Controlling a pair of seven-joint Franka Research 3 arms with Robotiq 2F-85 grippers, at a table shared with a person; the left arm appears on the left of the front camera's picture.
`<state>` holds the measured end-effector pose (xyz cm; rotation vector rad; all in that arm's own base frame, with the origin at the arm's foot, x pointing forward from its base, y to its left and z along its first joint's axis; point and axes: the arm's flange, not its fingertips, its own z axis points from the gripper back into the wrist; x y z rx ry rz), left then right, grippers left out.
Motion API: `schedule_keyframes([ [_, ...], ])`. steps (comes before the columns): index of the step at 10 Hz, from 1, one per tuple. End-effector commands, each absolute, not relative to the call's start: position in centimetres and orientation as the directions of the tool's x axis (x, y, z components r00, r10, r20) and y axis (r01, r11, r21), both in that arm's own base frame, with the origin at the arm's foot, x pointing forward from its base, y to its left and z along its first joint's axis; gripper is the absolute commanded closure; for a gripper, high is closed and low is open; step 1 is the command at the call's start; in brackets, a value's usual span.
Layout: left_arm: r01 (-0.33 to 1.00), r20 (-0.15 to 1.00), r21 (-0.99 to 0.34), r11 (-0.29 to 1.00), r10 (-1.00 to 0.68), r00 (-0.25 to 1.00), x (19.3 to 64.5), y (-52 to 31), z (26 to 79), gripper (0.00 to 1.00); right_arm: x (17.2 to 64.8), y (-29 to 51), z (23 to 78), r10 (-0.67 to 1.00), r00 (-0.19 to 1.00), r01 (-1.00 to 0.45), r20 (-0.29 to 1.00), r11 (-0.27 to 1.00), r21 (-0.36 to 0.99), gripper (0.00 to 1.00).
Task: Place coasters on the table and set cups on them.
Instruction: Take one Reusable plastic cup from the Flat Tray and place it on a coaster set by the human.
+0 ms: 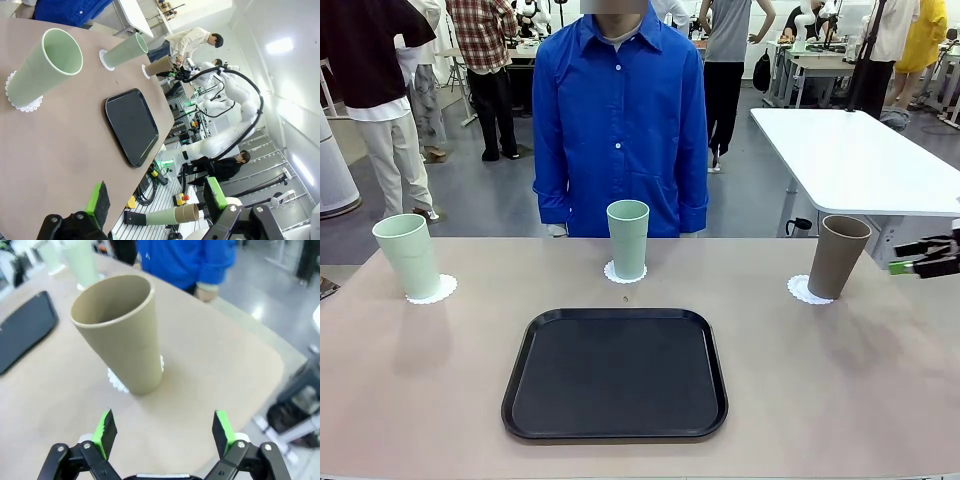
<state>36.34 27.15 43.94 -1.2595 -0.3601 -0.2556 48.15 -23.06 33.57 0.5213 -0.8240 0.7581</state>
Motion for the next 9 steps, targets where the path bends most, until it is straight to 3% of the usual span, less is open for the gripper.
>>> schedule_keyframes([
  [1, 0.389, 0.406, -0.877, 0.282, 0.005, 0.914, 36.2, 27.4, 44.2, 0.0, 44.6, -19.7, 40.2, 0.375, 0.638, -0.663, 0.673, 0.712, 0.232, 0.0],
  [6, 0.389, 0.406, -0.877, 0.282, 0.005, 0.914, 36.2, 27.4, 44.2, 0.0, 42.9, -8.3, 50.9, 0.432, 0.772, -0.553, 0.466, 0.818, 0.159, 0.0],
  [9, 0.389, 0.406, -0.877, 0.282, 0.005, 0.914, 36.2, 27.4, 44.2, 0.0, 44.3, -1.9, 52.1, 0.477, 0.834, -0.499, 0.276, 0.866, 0.011, 0.0],
])
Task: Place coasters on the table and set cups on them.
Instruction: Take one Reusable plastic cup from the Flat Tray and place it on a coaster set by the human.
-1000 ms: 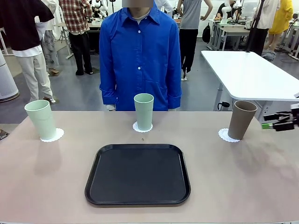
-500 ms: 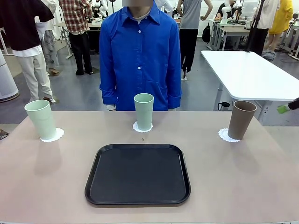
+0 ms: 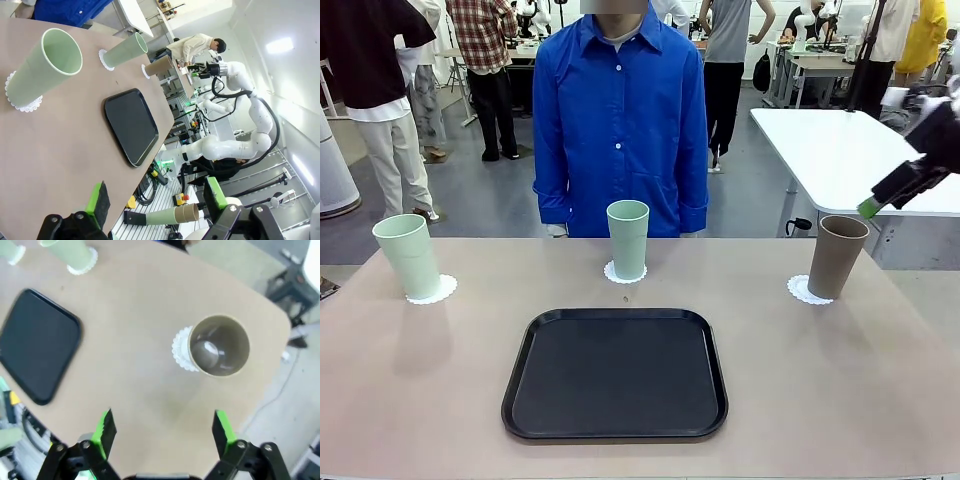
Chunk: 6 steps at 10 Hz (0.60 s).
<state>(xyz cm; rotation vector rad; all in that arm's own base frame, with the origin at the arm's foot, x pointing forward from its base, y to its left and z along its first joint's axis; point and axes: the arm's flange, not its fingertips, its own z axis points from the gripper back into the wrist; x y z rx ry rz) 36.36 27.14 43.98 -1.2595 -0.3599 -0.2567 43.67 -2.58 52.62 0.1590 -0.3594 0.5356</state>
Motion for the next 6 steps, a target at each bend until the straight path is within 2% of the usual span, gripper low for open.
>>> schedule_keyframes([
  [1, 0.389, 0.406, -0.877, 0.282, 0.005, 0.914, 36.2, 27.4, 44.2, 0.0, 44.9, -0.9, 52.1, 0.473, 0.852, -0.495, 0.224, 0.868, 0.049, 0.0],
  [2, 0.389, 0.406, -0.877, 0.282, 0.005, 0.914, 36.2, 27.4, 44.2, 0.0, 43.7, -2.6, 52.6, 0.47, 0.799, -0.525, 0.375, 0.85, 0.055, 0.0],
  [6, 0.389, 0.406, -0.877, 0.282, 0.005, 0.914, 36.2, 27.4, 44.2, 0.0, 43.7, -2.6, 52.6, 0.47, 0.799, -0.525, 0.375, 0.85, 0.055, 0.0],
])
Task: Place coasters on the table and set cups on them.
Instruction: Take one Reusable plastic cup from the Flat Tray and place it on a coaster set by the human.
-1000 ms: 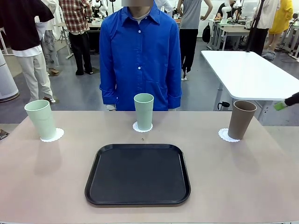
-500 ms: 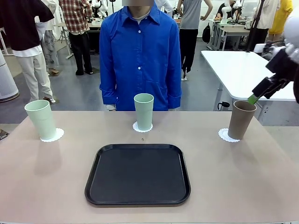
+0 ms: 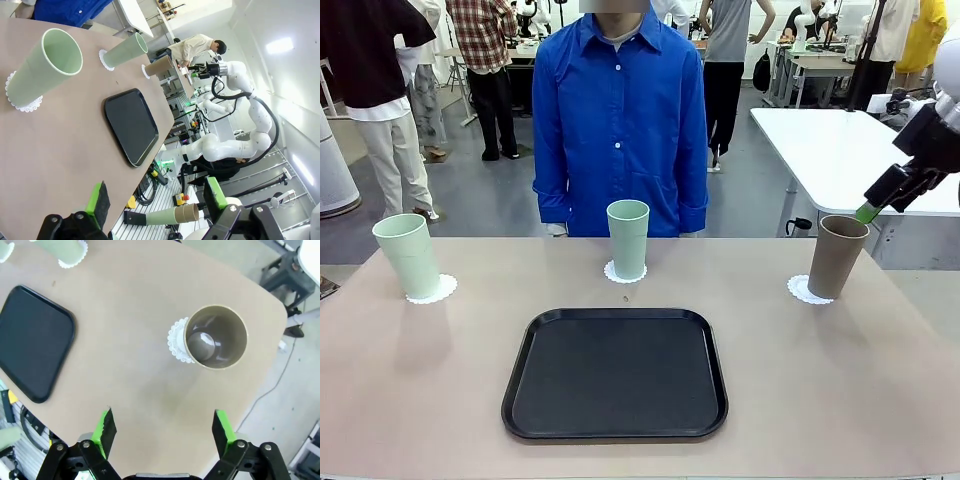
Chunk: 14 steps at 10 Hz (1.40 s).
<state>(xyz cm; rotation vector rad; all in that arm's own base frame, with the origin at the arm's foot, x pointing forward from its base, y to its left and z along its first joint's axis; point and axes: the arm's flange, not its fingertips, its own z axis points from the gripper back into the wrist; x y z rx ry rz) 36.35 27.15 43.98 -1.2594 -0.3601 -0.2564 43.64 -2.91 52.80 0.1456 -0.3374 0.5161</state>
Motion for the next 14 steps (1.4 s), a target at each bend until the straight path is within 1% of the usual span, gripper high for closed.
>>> schedule_keyframes([
  [1, 0.389, 0.406, -0.877, 0.282, 0.005, 0.914, 36.2, 27.4, 44.2, 0.0, 43.7, -2.6, 52.6, 0.47, 0.799, -0.525, 0.375, 0.85, 0.055, 0.0],
  [5, 0.389, 0.406, -0.877, 0.282, 0.005, 0.914, 36.2, 27.4, 44.2, 0.0, 43.7, -2.6, 52.6, 0.47, 0.799, -0.525, 0.375, 0.85, 0.055, 0.0],
  [6, 0.389, 0.406, -0.877, 0.282, 0.005, 0.914, 36.2, 27.4, 44.2, 0.0, 43.7, -2.5, 52.8, 0.465, 0.811, -0.514, 0.354, 0.856, 0.054, 0.0],
  [7, 0.389, 0.406, -0.877, 0.282, 0.005, 0.914, 36.2, 27.4, 44.2, 0.0, 37.5, -6.2, 56.6, 0.311, 0.866, -0.427, 0.392, 0.868, 0.255, 0.0],
  [8, 0.389, 0.406, -0.877, 0.282, 0.005, 0.914, 36.2, 27.4, 44.2, 0.0, 34.5, -11.1, 59.5, 0.09, 0.929, -0.261, 0.36, 0.848, 0.462, 0.0],
  [9, 0.389, 0.406, -0.877, 0.282, 0.005, 0.914, 36.2, 27.4, 44.2, 0.0, 33.6, -14.4, 60.6, -0.026, 0.945, -0.187, 0.325, 0.774, 0.605, 0.0],
  [10, 0.389, 0.406, -0.877, 0.282, 0.005, 0.914, 36.2, 27.4, 44.2, 0.0, 32.4, -16.9, 59.8, -0.044, 0.963, -0.165, 0.265, 0.685, 0.71, 0.0],
  [11, 0.389, 0.406, -0.877, 0.282, 0.005, 0.914, 36.2, 27.4, 44.2, 0.0, 31.9, -17.9, 58.4, -0.029, 0.975, -0.145, 0.22, 0.668, 0.73, 0.0],
  [13, 0.389, 0.406, -0.877, 0.282, 0.005, 0.914, 36.2, 27.4, 44.2, 0.0, 32.1, -20.9, 52.5, -0.082, 0.981, -0.106, 0.175, 0.527, 0.843, 0.0],
  [14, 0.389, 0.406, -0.877, 0.282, 0.005, 0.914, 36.2, 27.4, 44.2, 0.0, 32.9, -22.5, 49.8, -0.095, 0.978, -0.13, 0.188, 0.431, 0.893, 0.0],
])
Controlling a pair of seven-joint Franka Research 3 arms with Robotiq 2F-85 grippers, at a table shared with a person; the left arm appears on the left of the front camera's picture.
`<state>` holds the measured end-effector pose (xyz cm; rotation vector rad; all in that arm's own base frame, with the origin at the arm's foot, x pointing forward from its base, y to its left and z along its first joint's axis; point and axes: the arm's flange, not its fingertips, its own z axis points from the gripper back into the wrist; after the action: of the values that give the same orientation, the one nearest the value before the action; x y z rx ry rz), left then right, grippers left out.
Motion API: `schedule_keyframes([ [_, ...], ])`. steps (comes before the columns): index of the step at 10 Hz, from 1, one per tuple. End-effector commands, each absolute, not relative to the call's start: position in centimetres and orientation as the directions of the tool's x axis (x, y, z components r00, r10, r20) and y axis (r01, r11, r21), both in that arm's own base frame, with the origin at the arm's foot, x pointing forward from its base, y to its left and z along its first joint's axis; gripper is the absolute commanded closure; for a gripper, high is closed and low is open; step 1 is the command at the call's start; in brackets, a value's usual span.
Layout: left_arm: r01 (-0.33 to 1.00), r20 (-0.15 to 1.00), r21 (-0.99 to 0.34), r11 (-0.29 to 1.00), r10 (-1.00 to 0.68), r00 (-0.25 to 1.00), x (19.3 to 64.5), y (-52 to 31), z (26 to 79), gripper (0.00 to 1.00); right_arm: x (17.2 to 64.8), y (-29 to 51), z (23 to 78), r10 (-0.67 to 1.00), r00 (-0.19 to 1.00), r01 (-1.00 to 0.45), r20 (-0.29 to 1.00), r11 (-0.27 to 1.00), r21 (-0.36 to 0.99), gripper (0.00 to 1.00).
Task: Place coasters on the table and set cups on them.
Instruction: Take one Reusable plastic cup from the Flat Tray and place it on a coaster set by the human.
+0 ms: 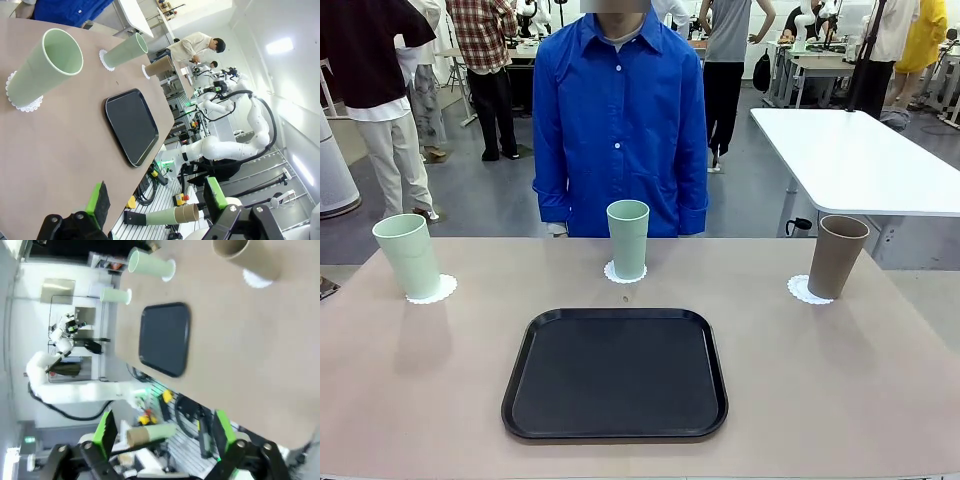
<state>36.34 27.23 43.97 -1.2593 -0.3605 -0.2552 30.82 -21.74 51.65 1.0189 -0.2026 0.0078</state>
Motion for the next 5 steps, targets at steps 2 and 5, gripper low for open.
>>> schedule_keyframes([
  [2, 0.389, 0.406, -0.877, 0.282, 0.005, 0.914, 36.2, 27.4, 44.2, 0.0, 34.1, -23.9, 45.4, -0.105, 0.97, -0.177, 0.218, 0.307, 0.935, 0.0],
  [5, 0.389, 0.406, -0.877, 0.282, 0.005, 0.914, 36.2, 27.4, 44.2, 0.0, 32.9, -24.4, 43.9, -0.189, 0.954, -0.174, 0.233, 0.286, 0.942, 0.0],
])
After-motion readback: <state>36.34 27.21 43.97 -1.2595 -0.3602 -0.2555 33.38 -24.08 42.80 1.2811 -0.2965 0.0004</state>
